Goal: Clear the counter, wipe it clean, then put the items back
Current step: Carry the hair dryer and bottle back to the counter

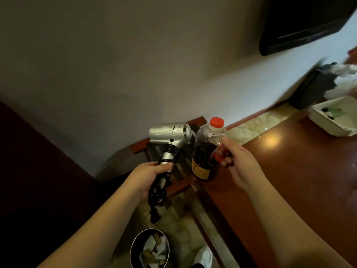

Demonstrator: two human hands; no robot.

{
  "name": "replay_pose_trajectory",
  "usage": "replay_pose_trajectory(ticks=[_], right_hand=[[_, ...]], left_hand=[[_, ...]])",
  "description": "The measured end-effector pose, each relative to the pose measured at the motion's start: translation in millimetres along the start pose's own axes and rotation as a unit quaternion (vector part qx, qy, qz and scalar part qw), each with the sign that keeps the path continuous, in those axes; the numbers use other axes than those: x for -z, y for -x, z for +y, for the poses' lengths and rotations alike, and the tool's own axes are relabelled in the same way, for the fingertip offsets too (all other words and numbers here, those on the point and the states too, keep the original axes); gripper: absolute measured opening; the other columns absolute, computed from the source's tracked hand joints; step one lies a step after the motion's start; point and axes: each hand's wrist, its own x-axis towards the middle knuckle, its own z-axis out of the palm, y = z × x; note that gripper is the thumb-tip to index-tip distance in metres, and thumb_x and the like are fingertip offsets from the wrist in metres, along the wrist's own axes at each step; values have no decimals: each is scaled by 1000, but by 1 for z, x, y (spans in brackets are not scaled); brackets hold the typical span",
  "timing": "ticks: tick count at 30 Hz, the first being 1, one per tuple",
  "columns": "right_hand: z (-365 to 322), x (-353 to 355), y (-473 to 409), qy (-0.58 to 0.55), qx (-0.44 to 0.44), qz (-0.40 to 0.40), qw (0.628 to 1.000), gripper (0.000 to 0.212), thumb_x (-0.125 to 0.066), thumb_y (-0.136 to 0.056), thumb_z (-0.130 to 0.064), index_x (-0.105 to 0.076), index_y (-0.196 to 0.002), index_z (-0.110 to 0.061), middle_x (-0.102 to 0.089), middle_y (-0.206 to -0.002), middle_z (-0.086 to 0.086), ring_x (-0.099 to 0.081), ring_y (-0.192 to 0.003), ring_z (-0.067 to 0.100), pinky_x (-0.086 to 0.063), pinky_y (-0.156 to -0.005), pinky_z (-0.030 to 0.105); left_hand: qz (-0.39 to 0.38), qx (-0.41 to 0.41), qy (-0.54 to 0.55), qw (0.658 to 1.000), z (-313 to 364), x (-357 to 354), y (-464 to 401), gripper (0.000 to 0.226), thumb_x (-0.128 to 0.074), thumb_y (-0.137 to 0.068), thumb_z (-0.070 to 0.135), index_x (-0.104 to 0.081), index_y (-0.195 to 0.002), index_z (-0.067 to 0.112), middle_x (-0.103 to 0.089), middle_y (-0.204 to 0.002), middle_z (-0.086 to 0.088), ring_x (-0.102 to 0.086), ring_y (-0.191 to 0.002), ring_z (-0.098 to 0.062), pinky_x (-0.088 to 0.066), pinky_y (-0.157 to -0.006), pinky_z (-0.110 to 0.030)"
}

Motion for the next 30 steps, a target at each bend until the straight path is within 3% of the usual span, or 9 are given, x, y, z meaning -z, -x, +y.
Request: replay_pose_trajectory(ticks=[4,6,9,13,16,18,22,25,30], right_hand=[[-17,-77,42,20,10,-59,998,27,-57,-90,-43,-67,-87,-18,-53,-60,-7,-40,-56,9,-37,-66,28],[-26,-115,64,15,11,-83,996,27,-56,-92,-41,-67,-93,-17,-52,-60,-6,-40,-53,7,-39,-64,25],[-40,-171,102,-11,13,-114,993,24,-57,-92,-38,-63,-85,-17,-55,-62,-5,-40,-46,4,-40,-56,20],[-55,-236,149,-31,19,-146,989,24,-59,-90,-38,-62,-78,-18,-50,-63,-3,-33,-48,6,-37,-57,21],[-68,-280,183,-18,22,-173,984,23,-58,-90,-39,-62,-80,-19,-53,-58,-7,-42,-49,5,-39,-66,21],[-77,-307,202,-19,32,-197,980,22,-56,-92,-37,-61,-80,-19,-57,-60,-7,-48,-47,3,-41,-56,18],[-91,-355,228,-19,42,-237,971,22,-56,-92,-38,-60,-78,-20,-55,-62,-6,-46,-47,3,-38,-49,16],[-101,-387,239,-9,60,-267,962,22,-54,-93,-37,-61,-79,-22,-57,-59,-8,-49,-40,1,-38,-41,15],[-123,-434,236,-4,85,-308,948,24,-56,-92,-41,-61,-74,-25,-52,-64,-8,-37,-49,4,-30,-50,16]], left_hand=[[19,-56,8,998,-8,75,66,25,-74,-82,19,-70,-105,9,-69,-69,-8,-63,-54,-18,-45,-54,-28],[36,-89,2,995,-12,110,98,26,-75,-82,21,-71,-106,13,-73,-81,-12,-66,-60,-18,-45,-58,-29],[64,-134,14,989,-18,161,144,23,-76,-80,21,-74,-102,14,-73,-98,-17,-67,-75,-25,-45,-65,-33],[104,-174,34,979,-23,218,203,22,-76,-80,20,-74,-101,13,-75,-96,-13,-70,-88,-31,-49,-75,-38],[136,-196,28,971,-24,257,241,19,-76,-79,23,-75,-98,18,-75,-94,-9,-71,-90,-31,-51,-79,-40],[154,-210,28,965,-24,280,264,19,-76,-80,23,-75,-98,18,-75,-95,-8,-71,-91,-31,-53,-81,-41],[183,-233,41,954,-20,316,301,16,-76,-79,22,-76,-94,17,-75,-83,-5,-70,-73,-20,-51,-65,-34],[194,-235,51,951,-12,339,321,25,-78,-73,27,-76,-94,15,-72,-78,-4,-66,-68,-17,-47,-62,-31],[220,-226,78,946,11,372,337,25,-74,-80,26,-73,-98,9,-68,-75,-6,-62,-64,-19,-46,-57,-28]])
